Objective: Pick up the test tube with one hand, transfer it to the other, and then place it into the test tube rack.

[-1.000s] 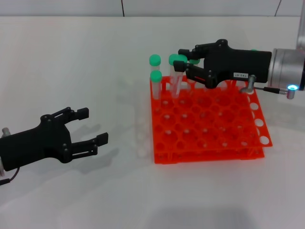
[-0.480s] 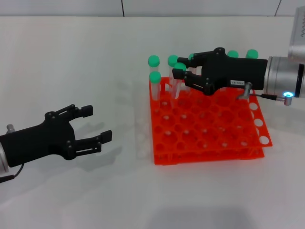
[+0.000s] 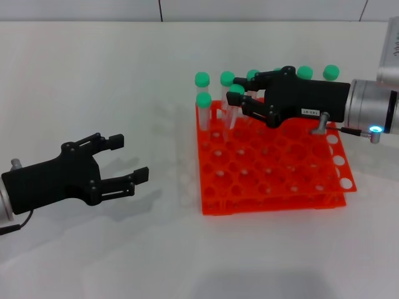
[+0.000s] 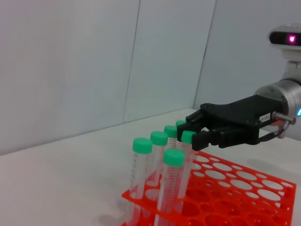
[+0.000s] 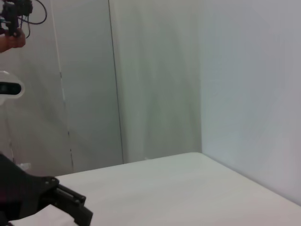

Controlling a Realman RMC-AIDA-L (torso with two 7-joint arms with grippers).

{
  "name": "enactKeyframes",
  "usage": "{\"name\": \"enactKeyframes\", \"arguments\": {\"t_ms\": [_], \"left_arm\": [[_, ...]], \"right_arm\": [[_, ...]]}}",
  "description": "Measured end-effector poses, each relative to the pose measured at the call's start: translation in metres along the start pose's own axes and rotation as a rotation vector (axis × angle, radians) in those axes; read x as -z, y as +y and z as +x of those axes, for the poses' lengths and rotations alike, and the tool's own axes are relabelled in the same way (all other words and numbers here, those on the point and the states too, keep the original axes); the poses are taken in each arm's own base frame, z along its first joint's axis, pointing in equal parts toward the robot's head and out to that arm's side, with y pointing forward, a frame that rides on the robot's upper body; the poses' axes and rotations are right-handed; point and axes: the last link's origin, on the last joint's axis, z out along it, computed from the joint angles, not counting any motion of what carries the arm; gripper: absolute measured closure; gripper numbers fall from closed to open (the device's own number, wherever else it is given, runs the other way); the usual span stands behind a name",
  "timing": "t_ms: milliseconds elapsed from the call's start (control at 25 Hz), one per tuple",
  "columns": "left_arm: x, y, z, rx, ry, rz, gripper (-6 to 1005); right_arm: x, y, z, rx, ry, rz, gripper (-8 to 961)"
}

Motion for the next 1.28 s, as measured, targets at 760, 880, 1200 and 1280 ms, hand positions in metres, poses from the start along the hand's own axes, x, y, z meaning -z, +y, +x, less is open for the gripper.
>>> {"name": "enactKeyframes", "arguments": {"t_ms": [760, 880, 1200, 1280], "left_arm": [[-0.002, 0.000, -0.001, 0.008, 0.001, -0.005, 113], [-0.002, 0.000, -0.001, 0.007, 0.001, -0.005, 113], [0.000, -0.001, 0.001, 0.002, 0.006, -0.001, 113], [0.003, -0.002, 0.002, 0.001, 0.010, -0.001, 113]], "right_arm": [[-0.004, 0.003, 0.000, 0.022, 0.021, -0.022, 521], [-0.004, 0.003, 0.000, 0.022, 0.017, -0.024, 517], [0.012, 0.004, -0.011, 0.030, -0.042, -0.048, 392], [0.029, 0.005, -0.010, 0.040, -0.064, -0.030, 357]]}}
